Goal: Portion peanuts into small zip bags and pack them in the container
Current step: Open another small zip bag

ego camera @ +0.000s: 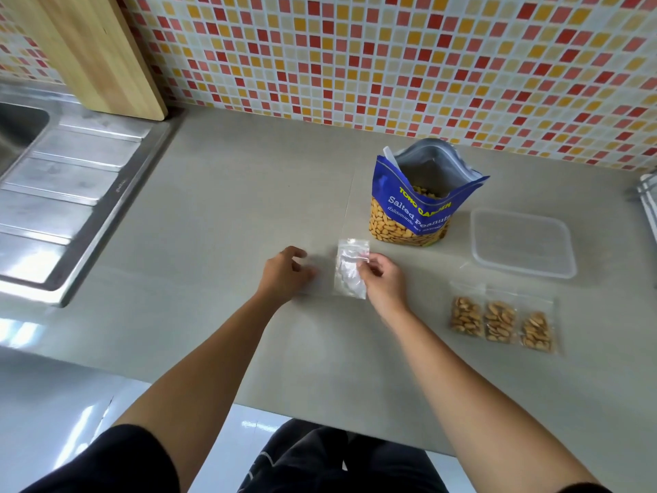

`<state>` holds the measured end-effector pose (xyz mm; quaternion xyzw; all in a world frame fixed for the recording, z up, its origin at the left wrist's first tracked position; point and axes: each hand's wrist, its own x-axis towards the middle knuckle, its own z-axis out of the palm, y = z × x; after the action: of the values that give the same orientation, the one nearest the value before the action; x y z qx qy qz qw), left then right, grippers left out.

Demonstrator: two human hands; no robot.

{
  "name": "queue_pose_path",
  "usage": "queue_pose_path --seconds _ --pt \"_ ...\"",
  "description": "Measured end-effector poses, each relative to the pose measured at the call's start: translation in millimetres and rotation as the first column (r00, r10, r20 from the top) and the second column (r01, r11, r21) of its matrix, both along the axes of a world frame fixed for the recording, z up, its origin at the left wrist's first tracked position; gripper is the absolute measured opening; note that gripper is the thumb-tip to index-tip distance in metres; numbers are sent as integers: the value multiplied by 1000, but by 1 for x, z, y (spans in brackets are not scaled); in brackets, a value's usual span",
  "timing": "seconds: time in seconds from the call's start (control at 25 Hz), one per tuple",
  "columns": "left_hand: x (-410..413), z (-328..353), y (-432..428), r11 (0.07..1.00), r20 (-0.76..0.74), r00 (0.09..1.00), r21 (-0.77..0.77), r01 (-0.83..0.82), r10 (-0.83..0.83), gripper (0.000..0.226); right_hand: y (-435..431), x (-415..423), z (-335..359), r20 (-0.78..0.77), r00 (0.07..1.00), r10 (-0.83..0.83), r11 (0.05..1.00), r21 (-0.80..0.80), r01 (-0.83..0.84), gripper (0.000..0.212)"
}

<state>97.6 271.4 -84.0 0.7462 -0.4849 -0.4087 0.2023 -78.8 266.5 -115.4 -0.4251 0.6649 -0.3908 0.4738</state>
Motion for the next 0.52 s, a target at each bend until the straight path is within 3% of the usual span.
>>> queue_pose_path --seconds 0.16,0.32,0.44,0.52 --pt "-5 -9 6 1000 154 988 -16 -8 10 49 -2 -10 4 -43 998 -52 999 -7 52 10" --pt "-10 -4 6 999 251 968 -42 -11 21 62 -1 -13 3 4 1000 4 1000 -4 -4 13" --pt "-9 5 3 980 220 975 -199 18 27 49 0 -15 9 13 997 75 996 -45 -75 9" --pt "-11 19 -1 969 76 997 -242 41 -23 33 0 -16 17 -11 992 129 989 -72 -130 8"
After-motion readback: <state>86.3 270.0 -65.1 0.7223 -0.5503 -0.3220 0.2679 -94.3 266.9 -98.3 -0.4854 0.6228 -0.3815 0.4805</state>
